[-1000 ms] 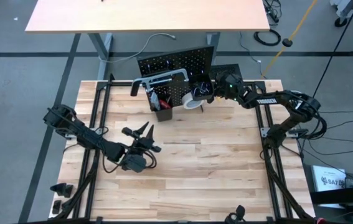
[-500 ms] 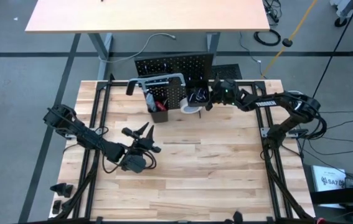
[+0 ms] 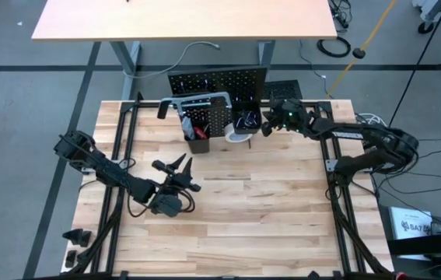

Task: Hang tools onto peg board
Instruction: Return to Home Position

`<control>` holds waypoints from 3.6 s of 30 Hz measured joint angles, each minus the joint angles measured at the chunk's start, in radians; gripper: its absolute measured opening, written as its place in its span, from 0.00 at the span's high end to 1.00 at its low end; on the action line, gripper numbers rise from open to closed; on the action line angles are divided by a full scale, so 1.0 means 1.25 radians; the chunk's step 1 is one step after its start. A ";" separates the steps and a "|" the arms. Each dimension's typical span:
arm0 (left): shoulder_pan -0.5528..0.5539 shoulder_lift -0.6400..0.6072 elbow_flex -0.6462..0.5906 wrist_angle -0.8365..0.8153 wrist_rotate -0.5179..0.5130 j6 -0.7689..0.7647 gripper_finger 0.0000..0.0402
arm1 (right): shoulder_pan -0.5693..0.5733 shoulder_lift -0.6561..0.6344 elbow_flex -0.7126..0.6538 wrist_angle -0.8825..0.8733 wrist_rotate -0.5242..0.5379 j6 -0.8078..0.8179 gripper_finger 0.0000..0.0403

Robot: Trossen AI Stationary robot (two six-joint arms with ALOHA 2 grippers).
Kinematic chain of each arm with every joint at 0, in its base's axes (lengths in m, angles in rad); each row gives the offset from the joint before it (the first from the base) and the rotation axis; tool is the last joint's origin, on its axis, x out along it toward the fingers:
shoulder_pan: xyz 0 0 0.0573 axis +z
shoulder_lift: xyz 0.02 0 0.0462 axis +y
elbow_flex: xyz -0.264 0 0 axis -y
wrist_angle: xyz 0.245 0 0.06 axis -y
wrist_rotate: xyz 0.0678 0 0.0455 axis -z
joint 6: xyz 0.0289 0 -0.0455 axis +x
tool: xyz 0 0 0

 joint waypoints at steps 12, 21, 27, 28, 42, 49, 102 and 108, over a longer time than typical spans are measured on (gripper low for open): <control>-0.025 -0.038 0.000 0.007 0.033 0.001 0.70 | 0.106 -0.267 0.000 -0.317 0.003 0.056 1.00; -0.026 -0.178 0.001 0.012 0.283 0.017 0.70 | 0.272 -0.348 0.000 -0.348 -0.002 0.142 1.00; -0.011 -0.279 0.001 0.017 0.417 0.054 0.70 | 0.374 -0.341 0.000 -0.270 -0.002 0.171 1.00; -0.008 -0.293 0.001 0.029 0.428 0.064 0.70 | 0.390 -0.339 0.000 -0.248 -0.003 0.171 1.00; 0.116 -0.491 0.001 0.031 0.763 0.098 0.70 | 0.474 -0.313 0.000 0.060 -0.108 0.098 1.00; 0.170 -0.588 0.001 -0.127 0.792 0.060 0.70 | 0.473 -0.313 0.000 0.084 -0.124 0.036 1.00; 0.193 -1.051 -0.413 -0.256 0.814 -0.194 0.70 | 0.408 -0.647 -0.351 -0.002 -0.112 0.072 1.00; 0.193 -1.093 -0.491 -0.216 0.814 -0.216 0.70 | 0.408 -0.670 -0.378 -0.012 -0.104 0.076 1.00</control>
